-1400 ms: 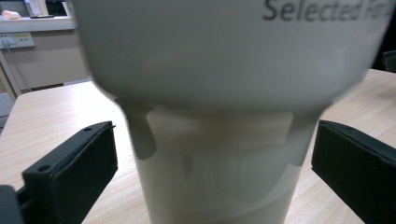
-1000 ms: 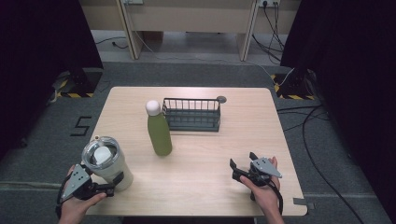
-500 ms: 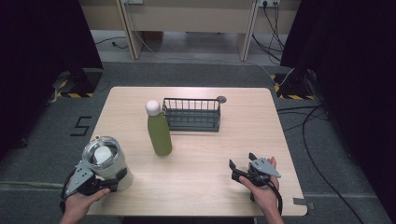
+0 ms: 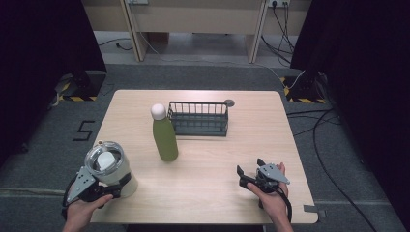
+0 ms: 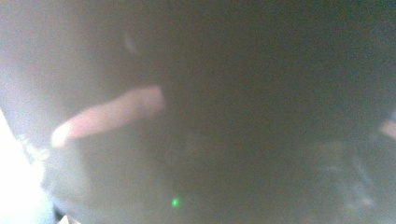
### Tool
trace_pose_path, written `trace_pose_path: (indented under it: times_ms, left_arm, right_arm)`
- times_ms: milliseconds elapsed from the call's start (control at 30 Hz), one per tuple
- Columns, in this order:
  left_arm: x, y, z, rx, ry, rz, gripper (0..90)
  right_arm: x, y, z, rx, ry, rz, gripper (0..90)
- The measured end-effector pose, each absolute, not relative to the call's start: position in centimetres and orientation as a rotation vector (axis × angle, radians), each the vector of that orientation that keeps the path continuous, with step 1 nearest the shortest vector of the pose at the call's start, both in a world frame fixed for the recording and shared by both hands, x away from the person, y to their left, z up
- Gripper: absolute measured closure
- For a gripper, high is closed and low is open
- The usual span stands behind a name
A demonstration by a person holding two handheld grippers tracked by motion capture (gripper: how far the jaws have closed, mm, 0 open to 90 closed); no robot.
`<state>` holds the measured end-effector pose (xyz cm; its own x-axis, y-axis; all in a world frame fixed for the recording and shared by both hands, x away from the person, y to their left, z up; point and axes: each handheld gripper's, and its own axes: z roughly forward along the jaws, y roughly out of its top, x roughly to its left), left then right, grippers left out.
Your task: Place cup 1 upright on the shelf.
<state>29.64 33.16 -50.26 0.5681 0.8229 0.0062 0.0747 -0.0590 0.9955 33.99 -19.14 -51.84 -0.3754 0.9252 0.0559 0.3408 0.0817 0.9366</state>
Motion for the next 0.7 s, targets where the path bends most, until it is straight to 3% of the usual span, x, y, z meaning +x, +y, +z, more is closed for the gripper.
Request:
trace_pose_path:
  times_ms: [700]
  left_arm:
    - [29.42,32.63,-49.72,1.506,0.802,0.715,9.2]
  right_arm:
    - [34.01,-19.24,-51.86,1.260,1.774,1.291,15.4]
